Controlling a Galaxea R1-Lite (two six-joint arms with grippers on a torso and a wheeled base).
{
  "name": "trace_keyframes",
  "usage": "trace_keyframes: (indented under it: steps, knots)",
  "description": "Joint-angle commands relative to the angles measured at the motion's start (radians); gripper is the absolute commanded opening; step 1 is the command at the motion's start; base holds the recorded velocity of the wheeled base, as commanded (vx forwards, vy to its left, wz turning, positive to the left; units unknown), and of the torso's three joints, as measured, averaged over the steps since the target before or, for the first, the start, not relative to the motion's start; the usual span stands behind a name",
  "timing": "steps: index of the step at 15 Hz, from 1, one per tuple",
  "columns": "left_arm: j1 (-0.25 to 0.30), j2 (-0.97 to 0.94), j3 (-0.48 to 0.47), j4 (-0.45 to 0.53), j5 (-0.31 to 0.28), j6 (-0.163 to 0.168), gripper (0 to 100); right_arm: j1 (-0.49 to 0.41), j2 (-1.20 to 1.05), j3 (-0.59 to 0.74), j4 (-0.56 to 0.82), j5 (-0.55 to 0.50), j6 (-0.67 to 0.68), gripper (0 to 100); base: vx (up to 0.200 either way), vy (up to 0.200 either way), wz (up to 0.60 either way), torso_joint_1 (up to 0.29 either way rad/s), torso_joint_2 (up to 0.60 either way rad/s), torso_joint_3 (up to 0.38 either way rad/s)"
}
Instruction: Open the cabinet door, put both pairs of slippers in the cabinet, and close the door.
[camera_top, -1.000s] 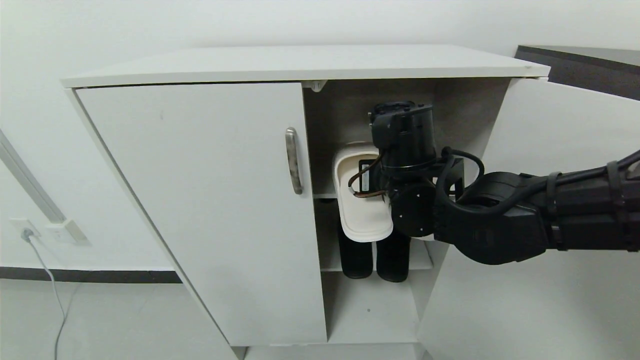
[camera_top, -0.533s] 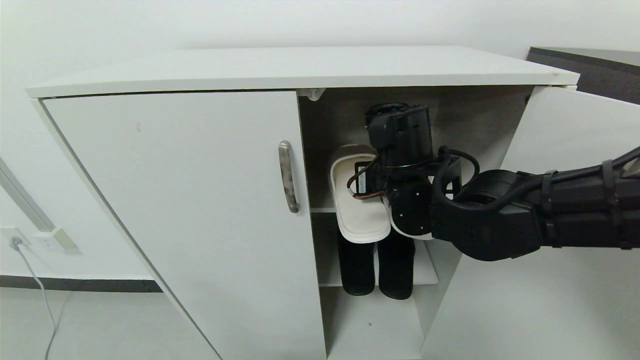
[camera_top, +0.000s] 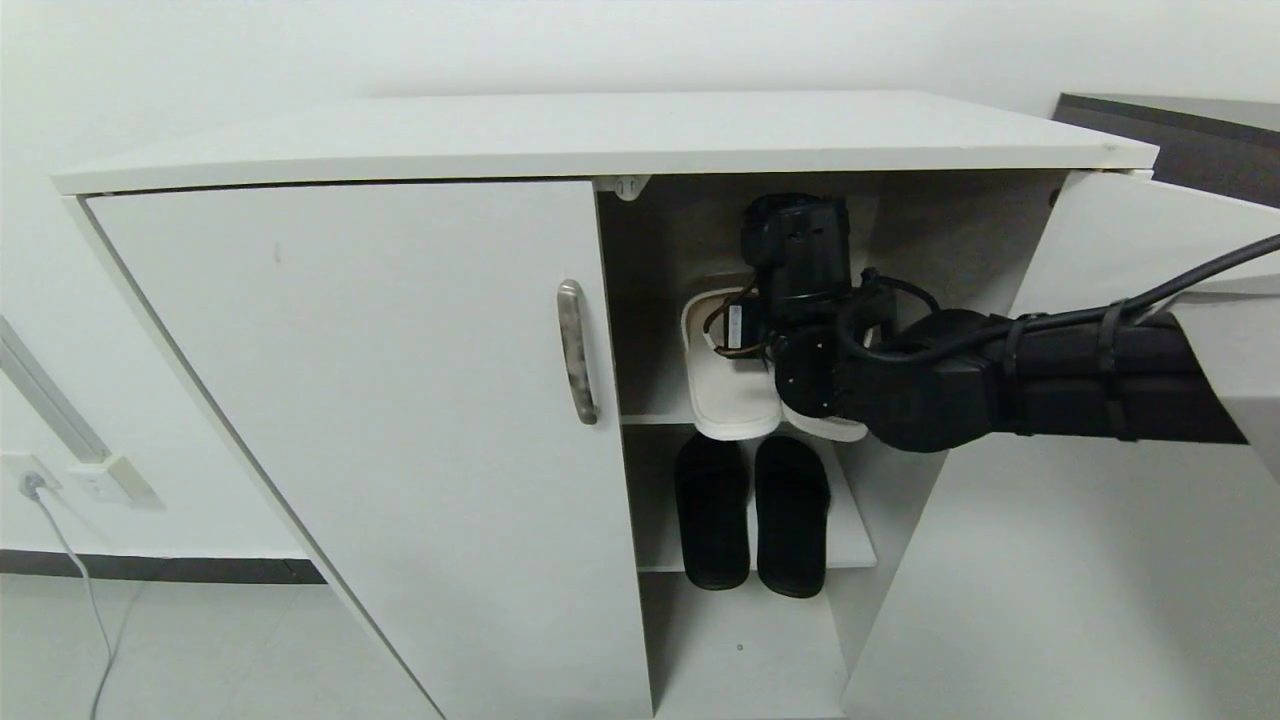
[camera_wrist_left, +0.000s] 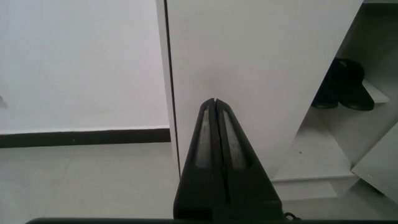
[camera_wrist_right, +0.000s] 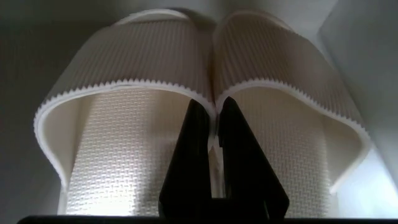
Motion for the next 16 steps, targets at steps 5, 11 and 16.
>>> trace_keyframes:
  steps: [5,11,16]
  knots:
    - [0.000,0.000,0.000,0.000,0.000,0.000,0,-0.015,0.043,-0.054,0.033,0.026,0.001,0,0.000,0.000,0.00,0.000,0.00,0.000]
    - [0.000,0.000,0.000,0.000,0.000,0.000,0,-0.032,0.067,-0.060,0.033,0.027,0.004,0,0.000,0.000,0.00,0.000,0.00,0.000]
    - [0.000,0.000,0.000,0.000,0.000,0.000,0,-0.009,0.026,-0.031,0.038,0.022,0.001,100,0.000,0.000,0.00,0.000,0.00,0.000]
